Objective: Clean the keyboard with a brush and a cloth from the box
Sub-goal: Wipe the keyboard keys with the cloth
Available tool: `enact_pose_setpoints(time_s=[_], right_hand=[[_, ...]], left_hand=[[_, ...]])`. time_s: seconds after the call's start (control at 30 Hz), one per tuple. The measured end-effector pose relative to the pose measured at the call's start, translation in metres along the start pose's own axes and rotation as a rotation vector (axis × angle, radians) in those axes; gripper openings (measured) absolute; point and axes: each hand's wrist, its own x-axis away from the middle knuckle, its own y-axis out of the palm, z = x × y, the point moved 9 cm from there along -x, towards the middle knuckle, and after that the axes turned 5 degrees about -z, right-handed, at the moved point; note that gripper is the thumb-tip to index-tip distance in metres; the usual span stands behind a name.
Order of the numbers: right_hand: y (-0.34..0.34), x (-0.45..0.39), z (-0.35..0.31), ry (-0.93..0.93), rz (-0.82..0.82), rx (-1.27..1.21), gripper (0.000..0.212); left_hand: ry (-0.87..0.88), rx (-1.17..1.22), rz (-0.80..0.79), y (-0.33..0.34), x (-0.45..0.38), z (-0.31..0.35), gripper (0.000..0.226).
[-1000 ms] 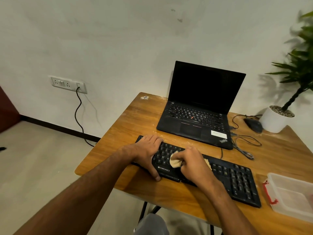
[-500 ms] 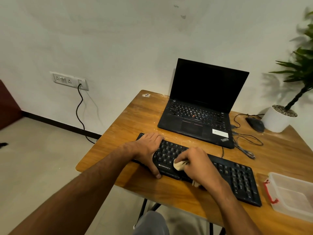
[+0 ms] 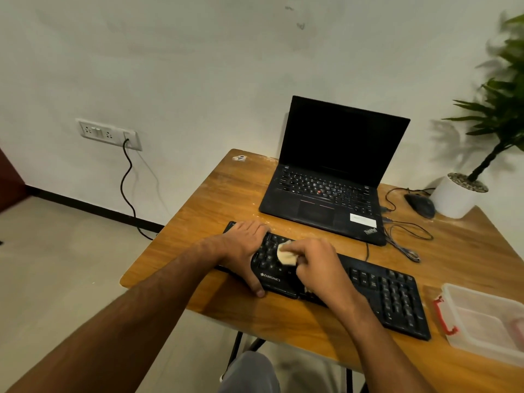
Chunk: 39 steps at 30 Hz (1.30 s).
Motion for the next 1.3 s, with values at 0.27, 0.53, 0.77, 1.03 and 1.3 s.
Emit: enact_pose_setpoints(time_s=[0.27, 0.53, 0.77, 1.03, 1.3], right_hand=[[0.023, -0.010, 0.002, 0.038, -0.003, 0.089, 0.044], [0.026, -0.045, -0.005, -0.112, -0.018, 0.128, 0.050], [0.005, -0.026, 0.036, 0.089, -0.016, 0.234, 0.044], [0.029, -0.044, 0.005, 0.117, 0.064, 0.082, 0.030], [0.011, -0.026, 0.011, 0.049, 0.006, 0.133, 0.041]], left_hand=[[-0.009, -0.011, 0.001, -0.002, 0.000, 0.001, 0.141], [-0.013, -0.032, -0.003, -0.001, 0.003, 0.002, 0.143], [-0.005, -0.002, 0.012, -0.003, 0.003, 0.002, 0.140], [0.001, 0.002, 0.014, -0.002, 0.000, 0.002, 0.136], [0.006, 0.020, 0.008, -0.002, 0.002, 0.001, 0.140]])
